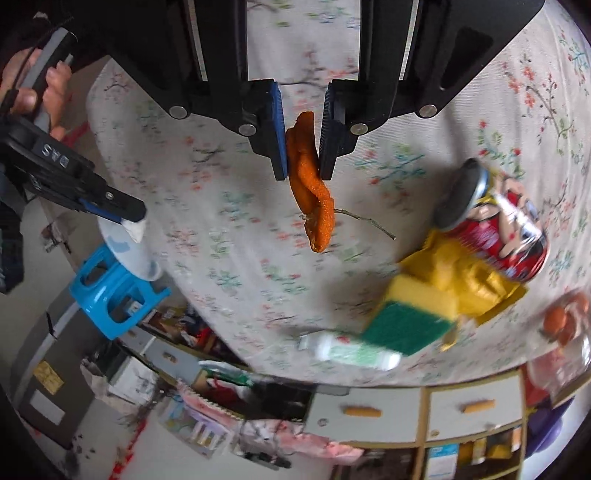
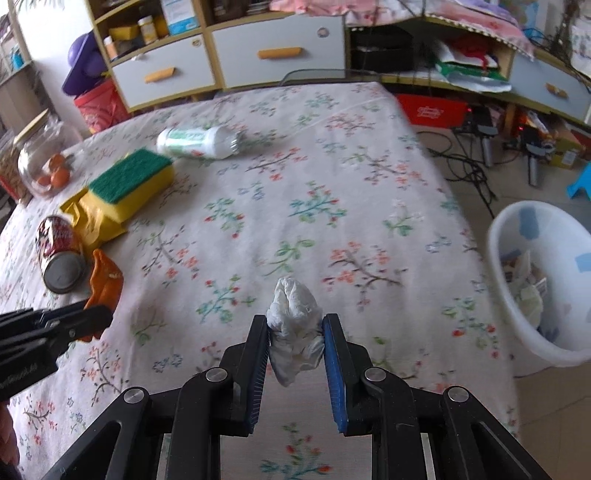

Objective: Collect trash
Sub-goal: 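Carry the tissue with the right tool while the left tool carries the orange peel to the wastebasket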

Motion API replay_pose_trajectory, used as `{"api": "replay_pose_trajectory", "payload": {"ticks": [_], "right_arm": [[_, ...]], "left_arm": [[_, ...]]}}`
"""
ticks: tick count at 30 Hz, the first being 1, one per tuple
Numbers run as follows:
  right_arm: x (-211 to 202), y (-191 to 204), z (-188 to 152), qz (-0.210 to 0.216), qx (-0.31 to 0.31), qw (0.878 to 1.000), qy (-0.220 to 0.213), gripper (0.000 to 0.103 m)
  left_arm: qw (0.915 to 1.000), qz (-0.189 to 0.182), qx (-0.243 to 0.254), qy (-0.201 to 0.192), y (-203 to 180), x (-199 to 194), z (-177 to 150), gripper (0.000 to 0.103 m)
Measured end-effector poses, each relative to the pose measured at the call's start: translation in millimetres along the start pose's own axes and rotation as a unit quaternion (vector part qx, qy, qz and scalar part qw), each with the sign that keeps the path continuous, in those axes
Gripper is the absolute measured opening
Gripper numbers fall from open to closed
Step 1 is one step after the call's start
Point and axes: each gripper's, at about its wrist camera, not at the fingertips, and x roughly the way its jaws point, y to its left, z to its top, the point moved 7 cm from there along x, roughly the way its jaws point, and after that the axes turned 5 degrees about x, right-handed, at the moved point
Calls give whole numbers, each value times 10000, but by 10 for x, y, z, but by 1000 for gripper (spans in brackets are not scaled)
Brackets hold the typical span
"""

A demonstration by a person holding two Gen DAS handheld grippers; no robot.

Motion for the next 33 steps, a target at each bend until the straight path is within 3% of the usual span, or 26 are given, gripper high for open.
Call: {"api": "replay_pose_trajectory", "payload": {"ticks": [13, 26, 33], "right_arm": [[-311, -950, 237, -206, 1039, 9940, -270, 26], [-431, -2153, 326, -592, 2239, 9719, -429, 27], [-385, -2489, 321, -697, 2511, 9648, -344, 29]], "left_arm": [[9962, -414, 767, 60, -896, 121, 243, 18], [9900, -718, 1193, 243, -1685, 530, 500, 18], [9878, -870, 1248, 320, -2005, 789, 715, 18]]}}
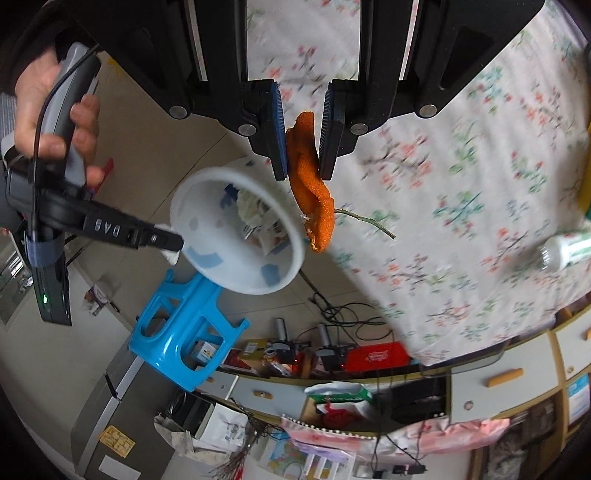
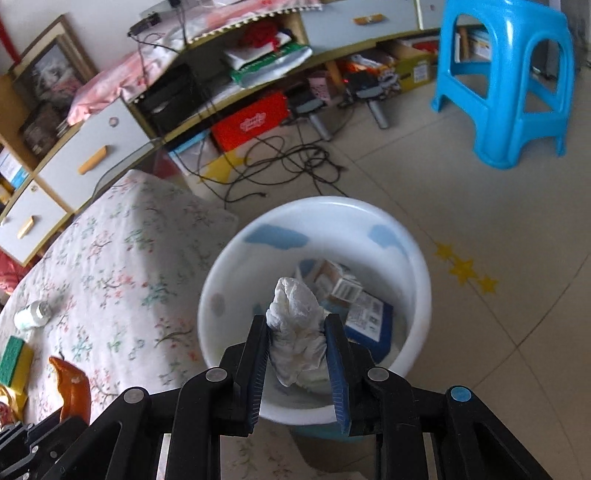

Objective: Collect trash
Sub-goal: 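Carry the tissue with the right tool while the left tool carries the orange peel to the wastebasket, then release the tissue with the right tool while the left tool releases the orange peel into the wastebasket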

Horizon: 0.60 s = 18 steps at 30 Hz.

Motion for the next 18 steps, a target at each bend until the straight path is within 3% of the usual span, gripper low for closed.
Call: {"api": "replay_pose_trajectory", "payload": {"ticks": [4, 6, 9, 18], "right_arm": [[64, -115, 47, -77, 64, 9999, 89, 33], [68, -174, 83, -87, 142, 9998, 103, 46], [30, -265, 132, -38, 294, 9995, 61, 55], [-78, -464, 200, -77, 472, 9989, -11, 61]], "left_arm": [[10000, -53, 56, 45, -94, 161, 134, 18], [9999, -64, 93, 70, -137, 227, 178, 18], [9998, -76, 150, 115, -191, 329, 242, 18], [9993, -104, 318, 188, -377, 623, 395, 18]]}}
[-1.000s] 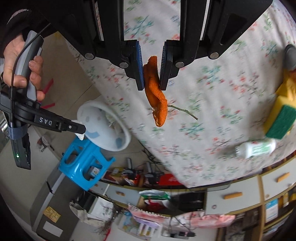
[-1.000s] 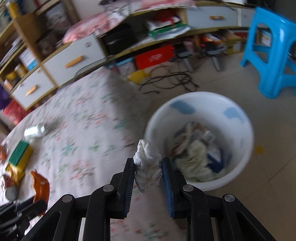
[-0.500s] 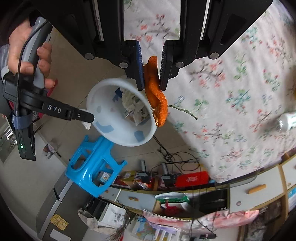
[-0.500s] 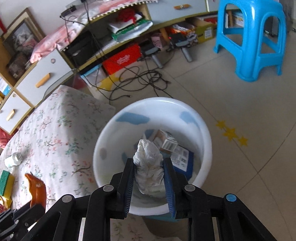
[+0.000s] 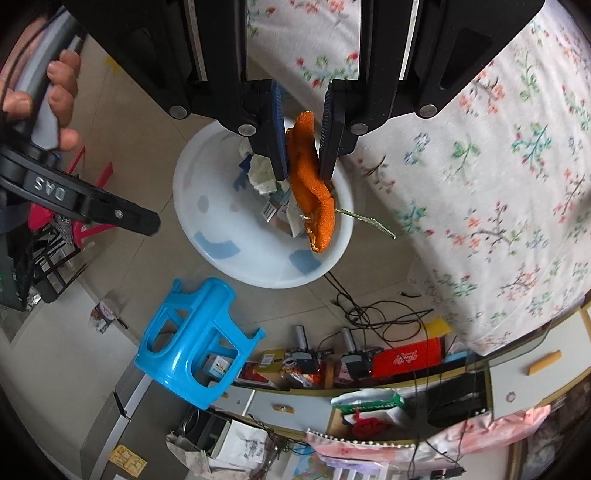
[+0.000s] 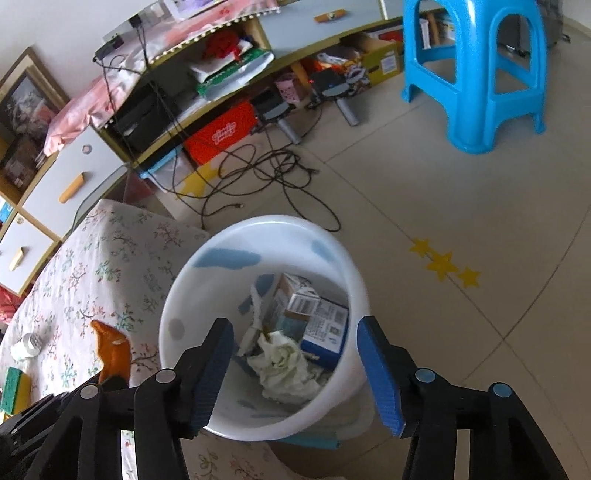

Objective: Collect trash
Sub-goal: 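Release the tissue with the right tool while the left tool releases the orange peel into the wastebasket, then grasp the green-yellow sponge with the left tool while the right tool returns over the table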

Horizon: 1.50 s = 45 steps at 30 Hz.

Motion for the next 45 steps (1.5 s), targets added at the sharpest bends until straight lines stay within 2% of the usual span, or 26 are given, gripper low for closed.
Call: {"api": "replay_pose_trajectory", "payload": {"ticks": [5, 6, 8, 9, 10, 17, 23, 33, 41, 45], "right_arm": [[-73, -113, 28, -133, 89, 9999, -58, 63], [-84, -130, 32, -136, 114, 9998, -66, 64], [-105, -169, 44, -141, 169, 9997, -77, 64], [-113, -179, 46, -140, 188, 9997, -81, 64], [-119, -188, 46, -140, 200, 9997, -85, 64], [-203, -164, 63, -230, 116, 9995, -199, 70], [-234, -41, 36, -257, -77, 9994, -226, 73], [-228, 350, -100, -247, -529, 9982, -151, 82], [-132, 842, -313, -305, -1167, 9927, -92, 83], [-81, 1044, -401, -255, -1316, 9910, -56, 84]], "left_arm": [[9999, 20, 136, -87, -39, 105, 141, 20], [9998, 19, 182, -74, -53, 127, 163, 24], [9998, 21, 196, 29, -65, 163, 168, 51], [9998, 80, 158, 97, -55, 177, 158, 75], [9996, 222, 121, 135, -32, 179, 151, 87], [9977, 657, 150, 56, 111, 11, 60, 90], [9963, 861, 56, -30, 304, -210, -58, 102], [9927, 1089, -511, -54, 886, -723, -487, 103], [9815, 1619, -1026, 1, 1581, -1177, -854, 103], [9728, 1930, -1281, 56, 1933, -1364, -1002, 103]]}}
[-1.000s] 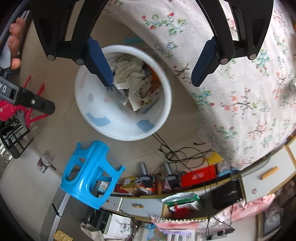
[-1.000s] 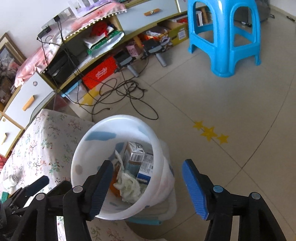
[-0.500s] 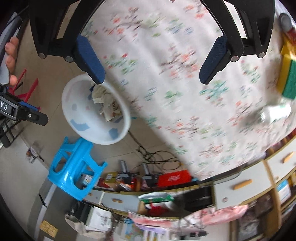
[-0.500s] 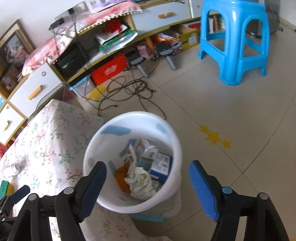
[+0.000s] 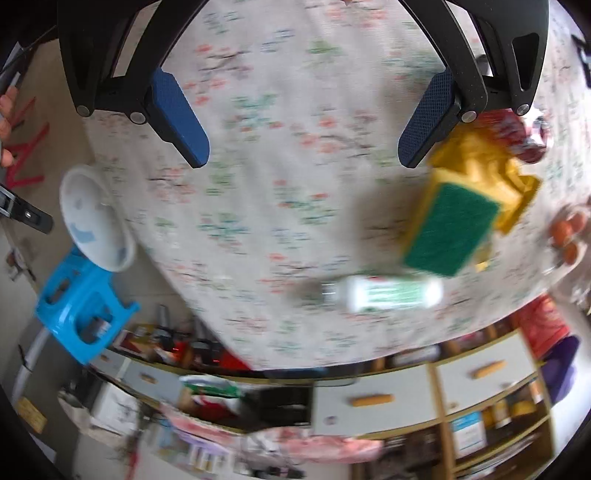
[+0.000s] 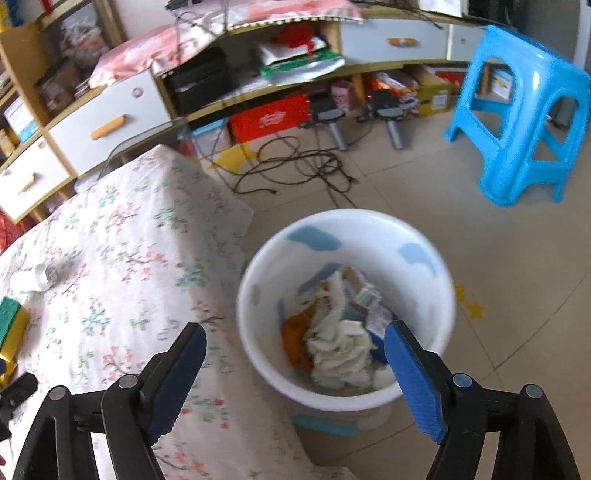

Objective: Collect trash
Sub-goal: 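Grasp the green-yellow sponge with the left tool while the right tool returns over the table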

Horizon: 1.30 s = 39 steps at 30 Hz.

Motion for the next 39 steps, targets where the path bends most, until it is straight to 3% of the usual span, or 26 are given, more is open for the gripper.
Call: {"api": "replay_pose_trajectory", "payload": {"ticks": [4, 9, 13, 20, 23, 26, 27, 28, 34, 39], "right_arm": [[48, 215, -44, 28, -168, 9998, 38, 85], [131, 436, -97, -1, -400, 9991, 111, 85], [215, 560, -116, -63, -529, 9984, 164, 85], [419, 829, -143, -94, -657, 9973, 318, 85], [518, 997, -154, -63, -721, 9966, 382, 85], [590, 1170, -170, -27, -794, 9960, 405, 85], [608, 1220, -178, -20, -814, 9958, 409, 85], [638, 1284, -186, -8, -839, 9956, 416, 85], [754, 1646, -267, 160, -1098, 9931, 383, 85], [850, 2097, -306, 242, -1667, 9848, 421, 85]], "left_arm": [[9990, 401, -159, -64, 450, -15, 12, 103], [9975, 687, 21, -193, 802, 66, 46, 103], [9976, 663, -54, -201, 1004, 210, 80, 103], [9978, 612, -21, 235, 1137, 459, 138, 103], [9987, 489, -75, 112, 1133, 456, 188, 102], [9995, 306, 11, 31, 1075, 444, 223, 82], [9997, 242, 5, 49, 1064, 447, 223, 65], [9998, 161, -28, 89, 1057, 455, 215, 62], [9982, -194, -554, -156, 1169, 222, 252, 61], [9961, -199, -799, -323, 1346, -9, 231, 61]]}}
